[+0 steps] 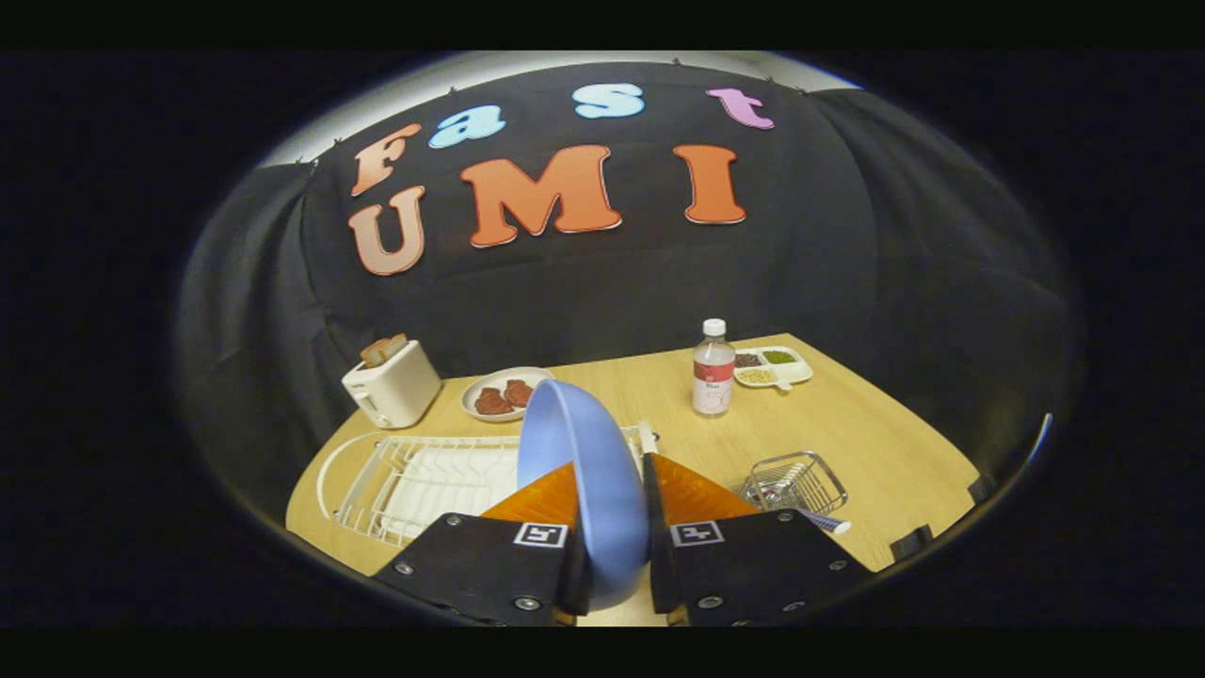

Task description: Take the plate from the dish rack, then take the spoon from the basket and place it into the plate.

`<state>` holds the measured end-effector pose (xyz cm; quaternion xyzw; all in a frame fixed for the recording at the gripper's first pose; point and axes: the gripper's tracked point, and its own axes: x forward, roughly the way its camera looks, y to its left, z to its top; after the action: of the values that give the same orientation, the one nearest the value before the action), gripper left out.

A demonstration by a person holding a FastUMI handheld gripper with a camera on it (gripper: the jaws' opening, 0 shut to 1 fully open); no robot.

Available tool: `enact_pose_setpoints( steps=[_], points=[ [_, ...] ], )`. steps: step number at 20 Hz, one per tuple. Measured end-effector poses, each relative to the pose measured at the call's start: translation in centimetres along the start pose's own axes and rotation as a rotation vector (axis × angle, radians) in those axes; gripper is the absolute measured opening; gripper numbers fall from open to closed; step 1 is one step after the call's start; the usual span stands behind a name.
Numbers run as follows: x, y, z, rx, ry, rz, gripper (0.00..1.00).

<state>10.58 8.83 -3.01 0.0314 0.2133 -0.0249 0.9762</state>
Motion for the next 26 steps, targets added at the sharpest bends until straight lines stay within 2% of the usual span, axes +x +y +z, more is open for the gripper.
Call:
enact_pose_setpoints(
  steps=[5, 8, 17, 26],
  points=[
    [-4.9, 0.9, -3.9, 0.094, 0.015, 0.139, 0.25],
    [-7.0, 0.7, -6.9, 0.165, 0.029, 0.189, 0.25],
    [-7.9, 0.2, -15.5, 0.422, 0.12, 0.239, 0.25],
    [-6.3, 2.0, -20.8, 0.538, 0.211, 0.27, 0.25]
  ],
)
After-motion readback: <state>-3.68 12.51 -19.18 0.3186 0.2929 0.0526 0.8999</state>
